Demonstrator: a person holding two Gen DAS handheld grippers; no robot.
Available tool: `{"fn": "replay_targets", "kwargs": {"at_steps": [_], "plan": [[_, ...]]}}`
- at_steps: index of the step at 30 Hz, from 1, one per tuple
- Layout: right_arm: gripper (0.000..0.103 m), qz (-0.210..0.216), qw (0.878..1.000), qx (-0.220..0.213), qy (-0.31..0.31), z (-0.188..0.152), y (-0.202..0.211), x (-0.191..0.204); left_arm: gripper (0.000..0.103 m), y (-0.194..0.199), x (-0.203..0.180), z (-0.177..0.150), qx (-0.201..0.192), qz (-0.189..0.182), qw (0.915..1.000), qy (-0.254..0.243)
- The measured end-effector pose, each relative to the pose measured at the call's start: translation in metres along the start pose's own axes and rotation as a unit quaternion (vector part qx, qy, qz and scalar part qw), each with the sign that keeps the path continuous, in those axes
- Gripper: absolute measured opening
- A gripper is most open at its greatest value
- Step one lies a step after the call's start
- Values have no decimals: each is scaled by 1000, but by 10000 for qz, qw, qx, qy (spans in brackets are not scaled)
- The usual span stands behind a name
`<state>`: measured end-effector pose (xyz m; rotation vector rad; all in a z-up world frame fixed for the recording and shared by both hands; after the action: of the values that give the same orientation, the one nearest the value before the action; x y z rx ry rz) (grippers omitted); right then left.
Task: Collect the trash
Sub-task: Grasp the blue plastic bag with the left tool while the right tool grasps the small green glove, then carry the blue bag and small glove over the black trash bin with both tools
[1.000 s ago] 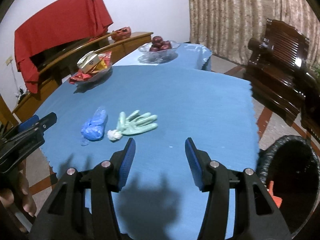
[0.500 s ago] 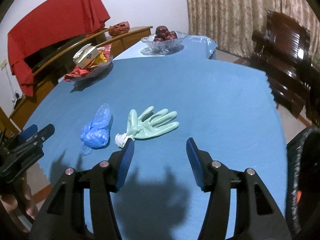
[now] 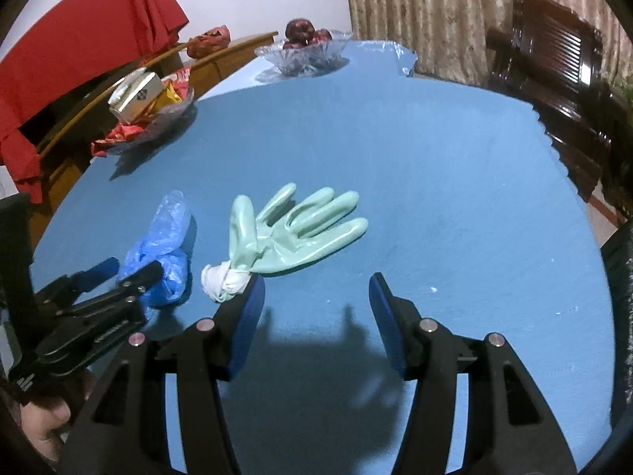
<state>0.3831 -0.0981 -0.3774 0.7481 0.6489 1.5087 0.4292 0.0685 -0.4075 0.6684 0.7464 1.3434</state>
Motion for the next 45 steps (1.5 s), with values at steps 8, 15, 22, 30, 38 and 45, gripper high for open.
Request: {"fn": "replay_targets", "kwargs": {"at_steps": [8,15,22,30,38,45], "plan": [[54,21,9999,123,-12,2,-23,12,49,-23,1,6,143,-347,9992,-157],[54,72,9998,152,48,10,-36,30,32,-17,17,14,-208,-78,9997,-83],[54,86,9997,170,136,20,-54,49,32,-15,32,16,-240,8,9997,-52],[38,174,9994,306,66,23,-79,47,32,-16,35,13,-207,-29,9998,3],[8,430,9985,308,157,25,-69,44,32,-7,29,15,-254,-91,9996,13],[7,486,9986,162,143,26,-43,34,32,7,16,16,-280,-104,9996,-12]]}}
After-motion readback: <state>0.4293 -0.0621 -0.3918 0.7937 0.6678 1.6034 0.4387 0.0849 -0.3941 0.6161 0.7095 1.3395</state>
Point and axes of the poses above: each gripper's, at about its wrist camera, not at the fingertips, and y roughly against the way its jaws point, x to its left, z to its top, the point moved 7 cm from there along -y, roughly the way its jaws point, and after that the axes turned 8 degrees about y, right-handed, at the moved point
